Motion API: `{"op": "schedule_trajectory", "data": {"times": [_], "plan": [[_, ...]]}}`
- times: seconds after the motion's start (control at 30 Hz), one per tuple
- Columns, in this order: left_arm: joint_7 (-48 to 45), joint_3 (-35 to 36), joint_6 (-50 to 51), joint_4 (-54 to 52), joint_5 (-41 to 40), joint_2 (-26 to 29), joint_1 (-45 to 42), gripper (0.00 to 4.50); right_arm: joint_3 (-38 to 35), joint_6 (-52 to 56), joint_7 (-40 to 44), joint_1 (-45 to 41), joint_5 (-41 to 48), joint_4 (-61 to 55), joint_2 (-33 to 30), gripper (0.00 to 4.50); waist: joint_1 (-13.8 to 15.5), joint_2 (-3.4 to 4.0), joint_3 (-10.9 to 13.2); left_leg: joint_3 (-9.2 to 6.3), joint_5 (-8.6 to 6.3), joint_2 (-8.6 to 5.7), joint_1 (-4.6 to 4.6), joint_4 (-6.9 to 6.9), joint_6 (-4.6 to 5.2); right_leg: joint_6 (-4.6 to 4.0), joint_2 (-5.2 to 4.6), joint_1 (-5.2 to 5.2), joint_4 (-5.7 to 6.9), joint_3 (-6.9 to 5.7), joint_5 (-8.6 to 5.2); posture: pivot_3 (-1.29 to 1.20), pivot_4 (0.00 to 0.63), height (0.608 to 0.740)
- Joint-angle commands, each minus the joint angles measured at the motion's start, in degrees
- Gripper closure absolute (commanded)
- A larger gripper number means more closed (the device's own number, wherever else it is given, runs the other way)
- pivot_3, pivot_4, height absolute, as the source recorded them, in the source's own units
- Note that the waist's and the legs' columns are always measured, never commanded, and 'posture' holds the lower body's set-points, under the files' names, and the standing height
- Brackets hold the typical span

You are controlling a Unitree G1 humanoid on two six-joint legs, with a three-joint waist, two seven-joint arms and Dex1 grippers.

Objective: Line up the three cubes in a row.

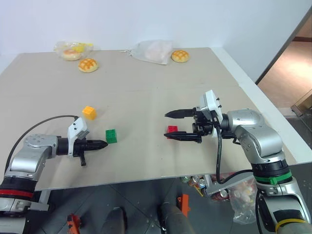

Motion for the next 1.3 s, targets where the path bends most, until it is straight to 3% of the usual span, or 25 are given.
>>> {"op": "schedule_trajectory", "data": {"times": [0.03,0.2,0.27,0.53,0.9,1.3], "plan": [[-0.67,-0.14,-0.2,0.59,0.66,0.64,-1.11,4.0,-0.04,-1.29,-0.03,-1.4,-0.01,-0.17,0.06,0.96,-0.1,0.0,0.0,0.0,0.0,0.0,0.0,-0.01,0.0,0.0,0.0,0.0,0.0,0.0,0.0,0.0,0.15,0.74],[-1.43,0.45,0.2,0.33,0.21,0.98,-1.15,2.72,-0.04,-1.51,0.19,-2.0,-0.01,0.38,-0.03,0.96,-0.24,0.0,0.0,0.0,0.0,0.0,0.0,0.01,0.0,0.01,0.0,0.0,0.0,0.0,0.01,0.0,0.15,0.74],[-2.74,0.93,1.09,-0.89,-0.52,2.09,-0.01,1.81,-0.01,-1.6,0.43,-2.23,0.07,0.63,-0.13,0.96,-0.27,0.0,0.0,0.0,0.03,0.0,0.02,0.03,0.05,-0.02,0.0,0.01,0.0,0.0,0.04,0.0,0.15,0.74],[-3.96,0.37,-0.77,-0.19,1.11,4.72,0.82,1.81,-0.1,-1.55,0.81,-2.91,0.39,1.09,-0.13,0.96,-0.49,0.0,0.0,0.0,0.03,0.03,0.03,-0.1,0.05,-0.09,0.04,-0.04,0.0,-0.01,0.04,0.0,0.15,0.74],[-0.35,0.22,-6.64,4.43,2.6,-0.19,-5.73,1.81,-0.43,-1.92,0.96,-3.68,0.15,1.82,-0.28,0.96,-0.41,0.0,0.0,0.0,0.03,0.05,0.02,-0.02,0.06,-0.07,0.08,-0.03,0.01,0.01,0.07,0.0,0.15,0.74],[-0.91,-1.0,-7.66,4.24,3.08,-1.77,-6.19,1.81,-0.23,-2.4,0.9,-4.15,-0.08,2.22,-0.17,0.96,-0.33,0.0,0.0,-0.01,0.03,0.04,-0.02,-0.03,0.05,-0.04,0.09,-0.04,0.01,0.03,0.06,0.0,0.15,0.74]]}}
